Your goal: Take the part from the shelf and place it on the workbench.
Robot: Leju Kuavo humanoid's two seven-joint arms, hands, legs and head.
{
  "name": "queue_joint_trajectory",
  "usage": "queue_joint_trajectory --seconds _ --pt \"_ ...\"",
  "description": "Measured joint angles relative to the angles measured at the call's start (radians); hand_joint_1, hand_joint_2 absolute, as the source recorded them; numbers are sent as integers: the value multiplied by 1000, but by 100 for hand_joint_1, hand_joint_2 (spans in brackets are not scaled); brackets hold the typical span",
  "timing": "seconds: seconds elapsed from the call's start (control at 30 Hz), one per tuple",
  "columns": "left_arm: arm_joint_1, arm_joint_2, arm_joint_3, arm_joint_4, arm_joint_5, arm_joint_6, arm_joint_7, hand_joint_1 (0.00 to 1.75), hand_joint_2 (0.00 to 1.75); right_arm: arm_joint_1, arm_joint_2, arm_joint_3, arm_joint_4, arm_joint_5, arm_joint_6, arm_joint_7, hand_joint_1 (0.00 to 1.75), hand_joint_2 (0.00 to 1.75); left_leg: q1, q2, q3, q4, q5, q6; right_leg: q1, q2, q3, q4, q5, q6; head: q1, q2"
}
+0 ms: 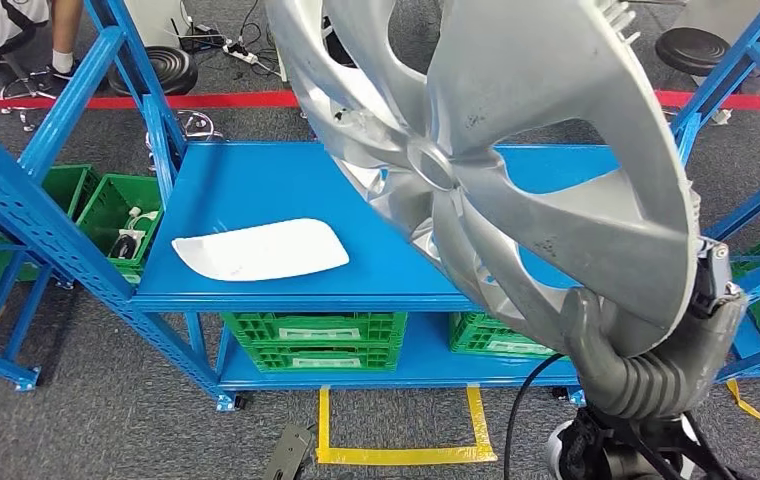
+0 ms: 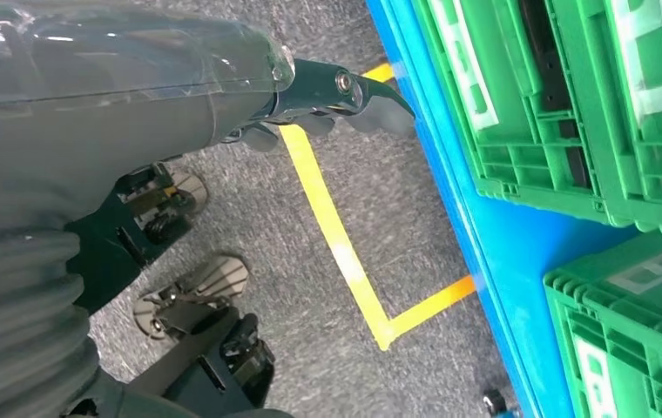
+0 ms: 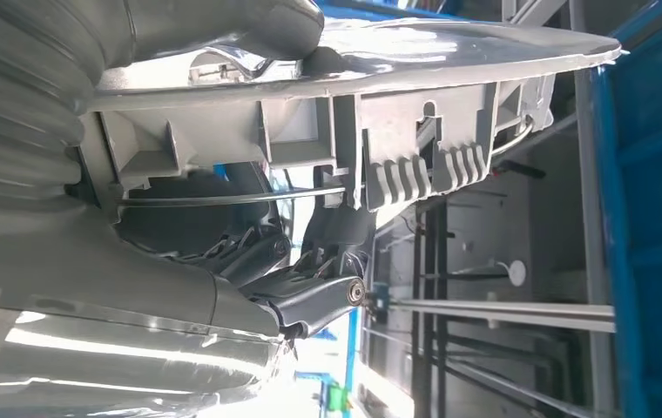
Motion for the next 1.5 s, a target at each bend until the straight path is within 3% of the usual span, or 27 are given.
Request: queue_joint_trajectory --seconds 0.4,0.6,0.87,0.93,1.03,1.07,1.1,1.13,1.2,1.23,1.27,1.37,1.43,1.5 --pt "-1 3 0 -2 9 -23 15 0 175 2 50 42 90 -77 20 -56 175 175 0 -1 0 0 0 0 0 0 0 0 0 0 0 0" --pt "-12 15 -5 1 -112 63 92 0 175 11 85 59 188 -185 40 -127 175 175 -4 -4 0 1 -1 1 -3 -2 0 -1 0 1 -1 0" --pt "-7 62 -43 11 -230 123 164 0 175 -12 83 3 218 -74 -10 -116 175 175 -10 -6 0 -2 1 15 -11 -1 0 -3 0 14 -5 0" --pt "-8 68 -43 11 -214 132 164 0 175 -20 80 -25 202 -72 -10 -111 175 175 -5 -5 3 -8 8 22 -10 -1 -17 43 -36 17 1 0" --pt "-4 77 -40 12 -151 159 147 0 175 -25 78 -53 192 -111 -11 -118 175 175 -9 -3 4 -9 10 26 -9 -2 -99 232 -134 13 13 0" --pt "-2 81 -38 13 -128 166 139 0 175 -24 78 -59 193 -126 -11 -121 175 175 -11 -3 3 -9 10 26 -9 -2 -119 277 -143 10 14 0" --pt "0 86 -35 14 -110 171 132 0 175 -23 78 -65 194 -136 -11 -124 175 175 -13 -4 3 -8 10 26 -8 -2 -125 286 -132 6 14 0" --pt "1 90 -33 15 -99 174 126 0 175 -23 78 -70 194 -144 -11 -126 175 175 -16 -5 3 -8 10 26 -8 -2 -114 259 -102 0 15 0" --pt "1 95 -31 17 -85 179 119 0 175 -27 75 -77 195 -166 -11 -130 175 175 -19 -7 3 -8 10 25 -1 1 -61 137 -31 -17 15 0" --pt "1 96 -30 18 -81 183 118 0 175 -31 73 -81 196 -181 -10 -132 175 175 -20 -8 0 -7 12 22 4 2 -37 81 -8 -24 13 0" --pt "1 98 -27 18 -76 186 118 0 175 -37 71 -85 198 -194 -10 -134 175 175 -20 -8 -3 -7 14 18 8 2 -22 44 3 -30 11 0" --pt "1 102 -18 19 -61 196 111 0 175 -59 63 -95 203 -205 -10 -138 175 175 -17 -7 -10 -5 20 0 12 0 -17 16 9 -37 11 0" --pt "1 105 -10 19 -51 200 100 0 175 -75 60 -101 202 -194 -10 -138 175 175 -15 -8 -22 24 -13 -13 8 -5 -19 4 21 -47 5 0" --pt "1 108 -2 19 -42 202 90 0 175 -87 59 -110 201 -174 -10 -134 175 175 -9 -9 -56 123 -89 -26 5 -10 -26 0 32 -53 -9 0"
